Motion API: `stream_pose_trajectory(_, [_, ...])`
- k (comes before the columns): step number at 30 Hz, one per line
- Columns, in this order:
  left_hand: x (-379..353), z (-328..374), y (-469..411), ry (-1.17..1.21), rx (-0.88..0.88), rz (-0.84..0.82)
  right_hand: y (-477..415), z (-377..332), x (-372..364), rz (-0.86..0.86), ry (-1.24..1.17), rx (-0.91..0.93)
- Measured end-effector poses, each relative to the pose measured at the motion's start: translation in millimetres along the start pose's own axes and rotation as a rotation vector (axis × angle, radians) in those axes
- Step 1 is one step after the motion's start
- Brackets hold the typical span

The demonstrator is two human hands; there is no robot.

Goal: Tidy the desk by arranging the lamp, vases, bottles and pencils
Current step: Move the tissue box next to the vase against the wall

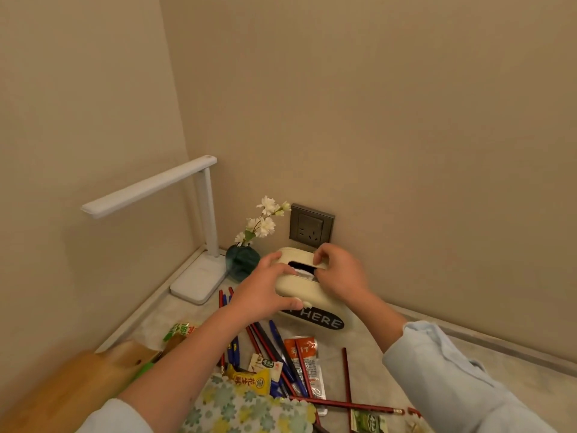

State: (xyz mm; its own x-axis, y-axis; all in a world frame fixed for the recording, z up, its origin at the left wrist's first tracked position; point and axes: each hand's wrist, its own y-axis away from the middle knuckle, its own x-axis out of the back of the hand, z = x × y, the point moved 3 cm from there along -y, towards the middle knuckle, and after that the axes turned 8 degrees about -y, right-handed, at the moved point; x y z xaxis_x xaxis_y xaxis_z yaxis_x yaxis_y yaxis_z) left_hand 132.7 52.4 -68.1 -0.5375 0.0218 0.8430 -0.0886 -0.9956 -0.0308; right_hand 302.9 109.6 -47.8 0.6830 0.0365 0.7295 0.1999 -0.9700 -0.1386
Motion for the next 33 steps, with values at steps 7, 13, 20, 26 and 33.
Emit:
stream_pose_trajectory(7, [-12,-12,-2,-0.014,0.017,-0.041,-1,13,-18,-0.043,-0.03,-0.041])
stream_pose_trajectory(13, [-18,-6,11,-0.048,0.012,0.023,9,12,-17,-0.041,-0.028,-0.016])
stream_pose_trajectory(20, [-45,13,37,-0.349,-0.006,0.075,30,10,-12,-0.185,0.138,-0.102])
stream_pose_trajectory(26, [-48,10,46,-0.273,0.065,-0.05,50,17,-12,-0.362,0.177,-0.18])
stream_pose_trajectory(33, [-47,16,41,-0.178,0.047,-0.116,63,23,-9,-0.323,0.334,-0.117])
